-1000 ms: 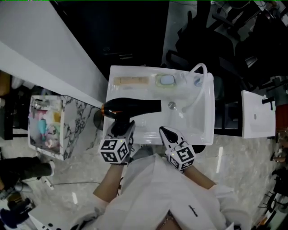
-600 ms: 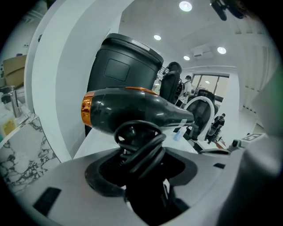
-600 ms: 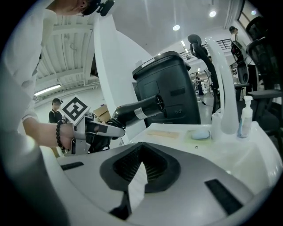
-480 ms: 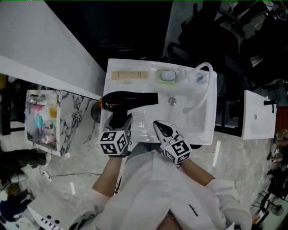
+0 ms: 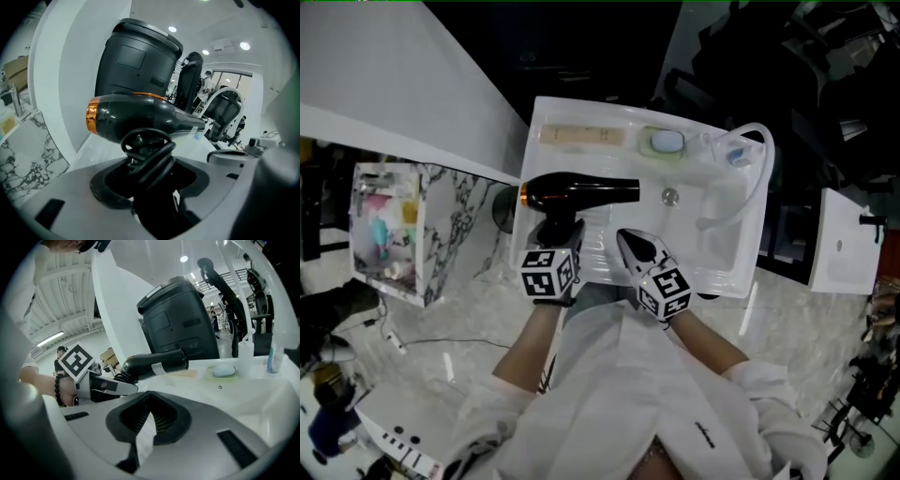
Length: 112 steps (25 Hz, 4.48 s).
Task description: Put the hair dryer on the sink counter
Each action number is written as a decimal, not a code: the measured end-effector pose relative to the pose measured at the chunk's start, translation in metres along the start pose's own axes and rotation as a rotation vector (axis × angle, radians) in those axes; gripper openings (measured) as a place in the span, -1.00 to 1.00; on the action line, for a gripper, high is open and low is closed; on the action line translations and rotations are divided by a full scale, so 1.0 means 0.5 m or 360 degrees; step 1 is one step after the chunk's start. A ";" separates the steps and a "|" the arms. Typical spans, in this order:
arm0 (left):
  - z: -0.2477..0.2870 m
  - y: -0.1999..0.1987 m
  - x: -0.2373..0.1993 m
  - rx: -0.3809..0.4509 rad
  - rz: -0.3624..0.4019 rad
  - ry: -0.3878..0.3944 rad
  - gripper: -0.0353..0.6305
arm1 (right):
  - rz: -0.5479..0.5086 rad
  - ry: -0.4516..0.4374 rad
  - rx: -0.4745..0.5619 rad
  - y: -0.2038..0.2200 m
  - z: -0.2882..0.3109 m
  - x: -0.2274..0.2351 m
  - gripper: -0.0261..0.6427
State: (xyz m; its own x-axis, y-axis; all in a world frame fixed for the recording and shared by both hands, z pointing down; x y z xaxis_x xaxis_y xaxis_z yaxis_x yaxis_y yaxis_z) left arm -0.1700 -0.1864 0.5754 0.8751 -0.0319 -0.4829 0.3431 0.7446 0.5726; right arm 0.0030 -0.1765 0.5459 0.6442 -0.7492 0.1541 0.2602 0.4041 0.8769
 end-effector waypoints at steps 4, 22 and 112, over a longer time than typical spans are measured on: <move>0.021 0.028 -0.016 -0.0060 0.0006 -0.0035 -0.12 | 0.0015 -0.0007 -0.0026 0.015 0.018 0.000 -0.87; 0.115 0.077 -0.051 -0.0286 0.0104 -0.0130 -0.12 | 0.0050 -0.0041 -0.0091 0.058 0.085 -0.010 -0.87; 0.083 0.033 -0.012 -0.0303 0.0323 -0.0210 0.01 | 0.0108 0.0052 -0.0084 0.061 -0.002 0.046 -0.87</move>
State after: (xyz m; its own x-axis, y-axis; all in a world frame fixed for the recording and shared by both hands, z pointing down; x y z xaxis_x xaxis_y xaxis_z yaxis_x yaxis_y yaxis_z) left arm -0.1556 -0.2018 0.6154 0.9603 0.0531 -0.2740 0.0977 0.8557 0.5081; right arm 0.0266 -0.1809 0.5756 0.6847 -0.7018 0.1966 0.2522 0.4812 0.8395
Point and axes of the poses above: the fingertips, and each gripper's own axes: z forward along the fingers, x to its right, y out of its underside, the point moved 6 cm from there along -z, backward along the fingers, and after that the axes turned 12 degrees about -z, right-handed, at the moved point
